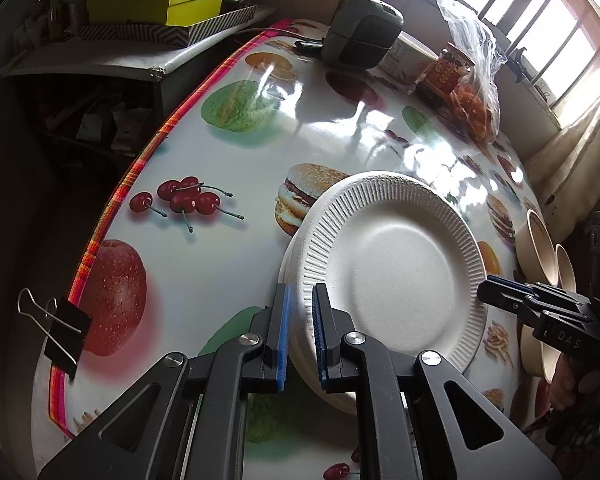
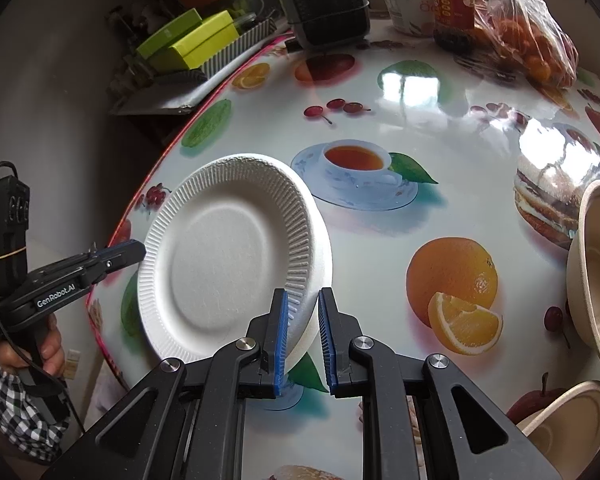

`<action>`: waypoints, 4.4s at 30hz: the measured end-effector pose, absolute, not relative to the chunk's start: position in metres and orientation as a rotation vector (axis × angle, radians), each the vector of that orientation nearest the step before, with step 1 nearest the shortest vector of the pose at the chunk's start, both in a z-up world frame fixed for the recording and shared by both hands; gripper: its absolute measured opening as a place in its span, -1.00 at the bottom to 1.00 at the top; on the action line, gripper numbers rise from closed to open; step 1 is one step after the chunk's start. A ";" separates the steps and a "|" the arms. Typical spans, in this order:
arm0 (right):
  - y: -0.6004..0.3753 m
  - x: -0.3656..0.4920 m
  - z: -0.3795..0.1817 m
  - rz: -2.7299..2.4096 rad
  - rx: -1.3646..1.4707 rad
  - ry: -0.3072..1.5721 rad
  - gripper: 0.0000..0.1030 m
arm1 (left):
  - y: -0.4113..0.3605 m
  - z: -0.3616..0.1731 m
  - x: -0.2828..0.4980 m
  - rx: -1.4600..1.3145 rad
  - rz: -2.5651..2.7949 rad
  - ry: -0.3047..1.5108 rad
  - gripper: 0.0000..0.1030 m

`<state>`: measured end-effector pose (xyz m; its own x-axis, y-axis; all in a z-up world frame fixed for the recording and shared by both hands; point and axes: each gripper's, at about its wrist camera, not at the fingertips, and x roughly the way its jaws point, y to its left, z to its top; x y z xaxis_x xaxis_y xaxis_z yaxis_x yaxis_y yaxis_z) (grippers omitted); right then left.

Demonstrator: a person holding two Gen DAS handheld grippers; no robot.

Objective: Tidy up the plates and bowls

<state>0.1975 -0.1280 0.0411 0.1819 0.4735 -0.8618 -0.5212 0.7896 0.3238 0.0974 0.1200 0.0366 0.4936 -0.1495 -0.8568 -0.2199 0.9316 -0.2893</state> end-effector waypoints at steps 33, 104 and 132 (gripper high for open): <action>-0.126 0.192 0.039 0.691 -0.055 1.188 -0.59 | 0.115 0.030 0.097 -0.366 0.066 1.065 -0.77; -0.259 0.188 0.114 0.393 0.060 0.850 -0.02 | -0.033 0.105 0.155 -0.069 -0.139 0.859 -0.17; -0.378 0.200 0.107 0.146 0.148 0.838 -0.02 | -0.131 0.101 0.220 -0.071 -0.383 0.908 -0.17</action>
